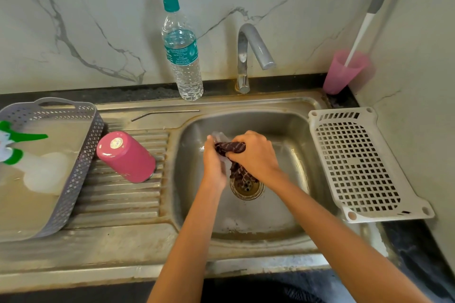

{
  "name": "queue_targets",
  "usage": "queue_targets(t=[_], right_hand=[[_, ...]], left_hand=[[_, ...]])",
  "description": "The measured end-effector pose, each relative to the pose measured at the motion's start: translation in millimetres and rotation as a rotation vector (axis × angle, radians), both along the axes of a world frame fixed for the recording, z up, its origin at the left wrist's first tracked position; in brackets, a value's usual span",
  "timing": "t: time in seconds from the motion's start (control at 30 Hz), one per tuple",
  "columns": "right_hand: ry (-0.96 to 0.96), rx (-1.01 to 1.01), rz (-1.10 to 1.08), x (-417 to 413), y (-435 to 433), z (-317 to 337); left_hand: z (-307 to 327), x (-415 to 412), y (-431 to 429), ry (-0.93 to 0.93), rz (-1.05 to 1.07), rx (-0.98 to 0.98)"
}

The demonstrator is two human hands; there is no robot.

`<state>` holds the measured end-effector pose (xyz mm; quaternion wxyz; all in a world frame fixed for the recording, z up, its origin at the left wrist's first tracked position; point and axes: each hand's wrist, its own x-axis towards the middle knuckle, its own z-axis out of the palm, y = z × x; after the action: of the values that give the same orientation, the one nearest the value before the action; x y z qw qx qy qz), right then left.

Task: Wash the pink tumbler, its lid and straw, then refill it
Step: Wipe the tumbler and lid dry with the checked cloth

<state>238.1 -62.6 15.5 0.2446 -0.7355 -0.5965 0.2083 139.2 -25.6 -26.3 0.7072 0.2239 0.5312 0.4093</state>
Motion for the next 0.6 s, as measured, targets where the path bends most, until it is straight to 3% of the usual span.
queue_targets(t=[0.17, 0.33, 0.5, 0.6], right_hand=[[0.164, 0.069, -0.171, -10, 2, -6], [0.357, 0.002, -0.308, -5, 18, 1], [0.387, -0.089, -0.308, 5, 20, 1], [0.296, -0.05, -0.244, 3, 19, 0]], left_hand=[[-1, -7, 15, 0.164, -0.122, 0.13], [-2, -9, 5, 0.176, -0.22, 0.178], [5, -13, 9, 0.257, -0.256, 0.232], [3, -14, 7, 0.268, -0.255, 0.217]])
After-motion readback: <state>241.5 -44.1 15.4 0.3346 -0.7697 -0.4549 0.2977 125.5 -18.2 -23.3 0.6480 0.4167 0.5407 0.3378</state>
